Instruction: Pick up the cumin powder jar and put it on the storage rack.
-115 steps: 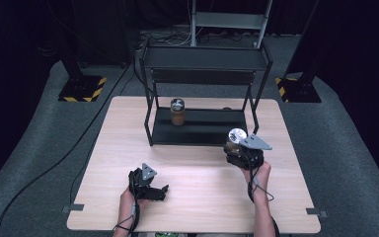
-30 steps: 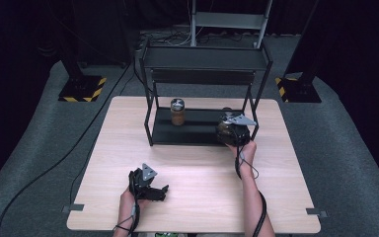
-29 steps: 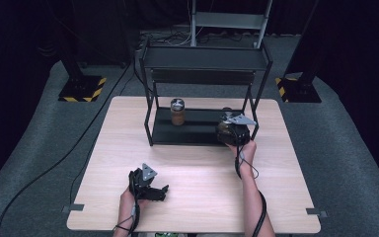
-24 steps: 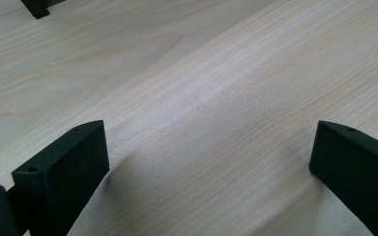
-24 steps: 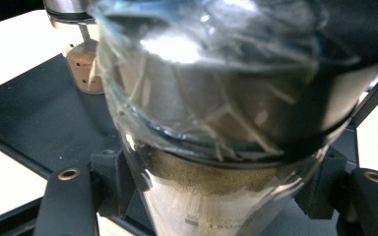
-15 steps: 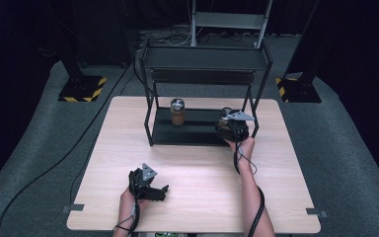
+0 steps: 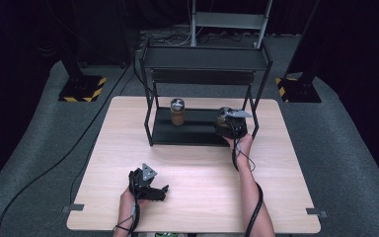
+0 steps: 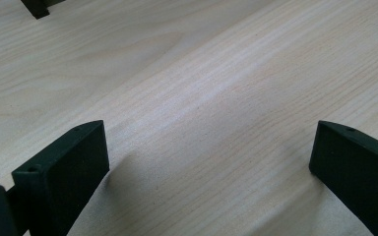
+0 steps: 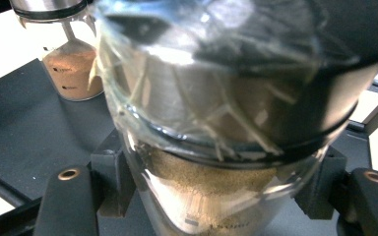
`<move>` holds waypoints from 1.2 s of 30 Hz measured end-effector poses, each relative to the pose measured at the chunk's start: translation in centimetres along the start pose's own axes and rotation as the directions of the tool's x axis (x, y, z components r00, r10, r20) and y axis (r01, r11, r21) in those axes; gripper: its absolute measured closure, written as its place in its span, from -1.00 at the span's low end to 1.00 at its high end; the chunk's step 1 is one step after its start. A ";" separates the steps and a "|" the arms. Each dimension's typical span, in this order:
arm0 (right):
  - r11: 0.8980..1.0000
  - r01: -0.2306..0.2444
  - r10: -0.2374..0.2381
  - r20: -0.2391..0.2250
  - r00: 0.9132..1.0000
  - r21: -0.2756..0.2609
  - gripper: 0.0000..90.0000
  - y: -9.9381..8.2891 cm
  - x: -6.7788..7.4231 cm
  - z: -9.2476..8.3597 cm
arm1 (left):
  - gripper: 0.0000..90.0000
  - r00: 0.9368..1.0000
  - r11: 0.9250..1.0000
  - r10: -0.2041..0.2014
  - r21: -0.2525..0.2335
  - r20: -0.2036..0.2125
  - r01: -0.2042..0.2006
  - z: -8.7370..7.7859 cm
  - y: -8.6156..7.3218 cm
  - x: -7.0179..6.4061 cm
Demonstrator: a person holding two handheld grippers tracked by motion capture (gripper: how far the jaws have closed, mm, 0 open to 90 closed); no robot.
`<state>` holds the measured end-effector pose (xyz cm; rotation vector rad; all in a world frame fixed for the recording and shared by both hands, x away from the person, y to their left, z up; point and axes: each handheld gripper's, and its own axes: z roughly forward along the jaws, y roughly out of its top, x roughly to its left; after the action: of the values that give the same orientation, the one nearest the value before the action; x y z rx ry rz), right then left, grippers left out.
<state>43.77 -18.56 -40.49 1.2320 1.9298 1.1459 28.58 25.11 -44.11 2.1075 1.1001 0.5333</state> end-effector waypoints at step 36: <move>0.998 -0.029 0.028 0.024 0.999 0.047 -0.34 0.7 -0.9 3.4 | -0.98 1.000 1.000 0.000 -0.001 -0.001 0.000 0.0 0.0 0.0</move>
<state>47.14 -18.00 -41.40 1.2968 1.9384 1.1010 28.55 25.09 -44.11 2.1072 1.0998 0.5342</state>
